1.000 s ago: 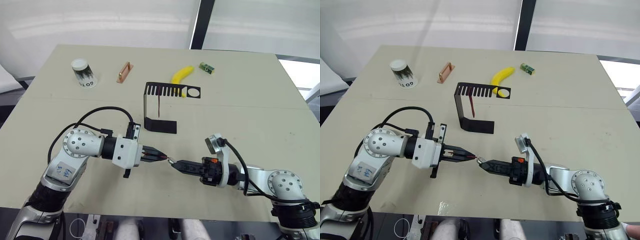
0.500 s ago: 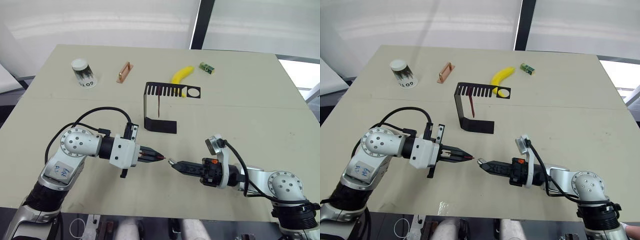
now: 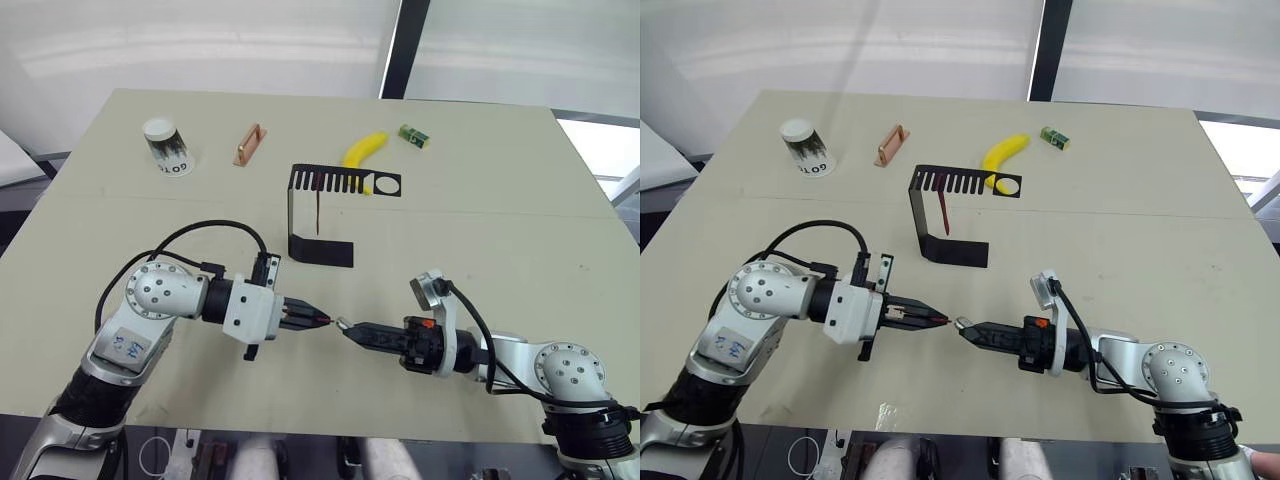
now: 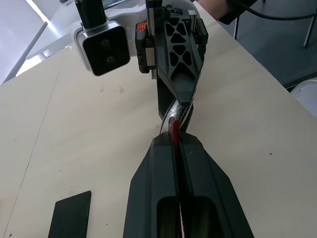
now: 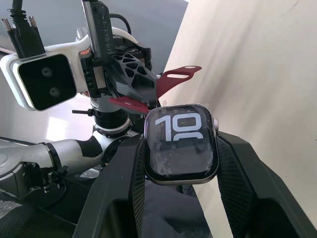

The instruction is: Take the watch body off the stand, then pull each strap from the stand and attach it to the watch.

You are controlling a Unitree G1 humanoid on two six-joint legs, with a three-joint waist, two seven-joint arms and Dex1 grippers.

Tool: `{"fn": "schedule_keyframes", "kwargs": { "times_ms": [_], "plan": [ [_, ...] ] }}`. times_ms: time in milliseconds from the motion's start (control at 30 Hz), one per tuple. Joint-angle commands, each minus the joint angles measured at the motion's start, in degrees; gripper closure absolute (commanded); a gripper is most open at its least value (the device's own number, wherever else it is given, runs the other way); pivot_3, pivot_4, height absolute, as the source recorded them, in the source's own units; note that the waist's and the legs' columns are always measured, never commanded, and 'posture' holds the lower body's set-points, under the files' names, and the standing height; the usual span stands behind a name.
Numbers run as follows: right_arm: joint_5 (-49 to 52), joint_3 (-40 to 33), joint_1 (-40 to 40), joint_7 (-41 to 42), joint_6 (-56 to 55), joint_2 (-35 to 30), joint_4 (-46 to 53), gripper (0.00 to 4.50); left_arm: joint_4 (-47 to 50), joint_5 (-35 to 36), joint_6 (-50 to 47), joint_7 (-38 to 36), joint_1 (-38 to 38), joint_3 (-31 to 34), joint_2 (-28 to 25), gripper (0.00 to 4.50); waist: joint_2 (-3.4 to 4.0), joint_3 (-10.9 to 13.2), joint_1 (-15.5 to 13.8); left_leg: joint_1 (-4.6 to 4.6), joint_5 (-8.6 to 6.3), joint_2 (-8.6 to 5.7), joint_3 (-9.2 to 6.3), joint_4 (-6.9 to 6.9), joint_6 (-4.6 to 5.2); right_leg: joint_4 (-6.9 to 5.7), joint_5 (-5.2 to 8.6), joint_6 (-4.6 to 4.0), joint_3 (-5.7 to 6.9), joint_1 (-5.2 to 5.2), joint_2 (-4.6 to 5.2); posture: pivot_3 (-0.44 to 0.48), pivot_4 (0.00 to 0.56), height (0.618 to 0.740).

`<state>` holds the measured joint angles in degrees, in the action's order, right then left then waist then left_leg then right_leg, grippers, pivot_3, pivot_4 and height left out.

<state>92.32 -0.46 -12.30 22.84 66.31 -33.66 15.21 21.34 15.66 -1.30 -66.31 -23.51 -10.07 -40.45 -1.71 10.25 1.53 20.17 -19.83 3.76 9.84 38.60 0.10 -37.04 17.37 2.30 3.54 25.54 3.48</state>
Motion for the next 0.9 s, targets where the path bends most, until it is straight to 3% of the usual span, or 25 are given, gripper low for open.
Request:
{"fn": "schedule_keyframes", "kwargs": {
  "times_ms": [33, 900],
  "plan": [
    [0.66, -0.45, -0.07, 0.46, -0.13, 0.4, 1.27, 2.98, 0.67, -0.21, 0.54, 0.49, -0.6, 0.04, 0.28, 4.5, 0.0, 0.0, 0.01, 0.0, 0.0, 0.0, 0.0, 0.0, 0.0, 0.0, 0.0, 0.0, 0.0, 0.0, 0.0, 0.0, 0.15, 0.729],
    [1.15, -0.33, -0.26, -0.35, 0.34, 0.4, 1.16, 2.98, 1.29, -1.84, -0.24, 1.69, 0.0, -1.17, 1.03, 4.5, 0.0, 0.0, 0.01, 0.0, -0.01, 0.0, -0.01, 0.04, 0.01, -0.04, 0.0, 0.0, 0.01, 0.0, 0.0, 0.0, 0.15, 0.729]
  ]
}}
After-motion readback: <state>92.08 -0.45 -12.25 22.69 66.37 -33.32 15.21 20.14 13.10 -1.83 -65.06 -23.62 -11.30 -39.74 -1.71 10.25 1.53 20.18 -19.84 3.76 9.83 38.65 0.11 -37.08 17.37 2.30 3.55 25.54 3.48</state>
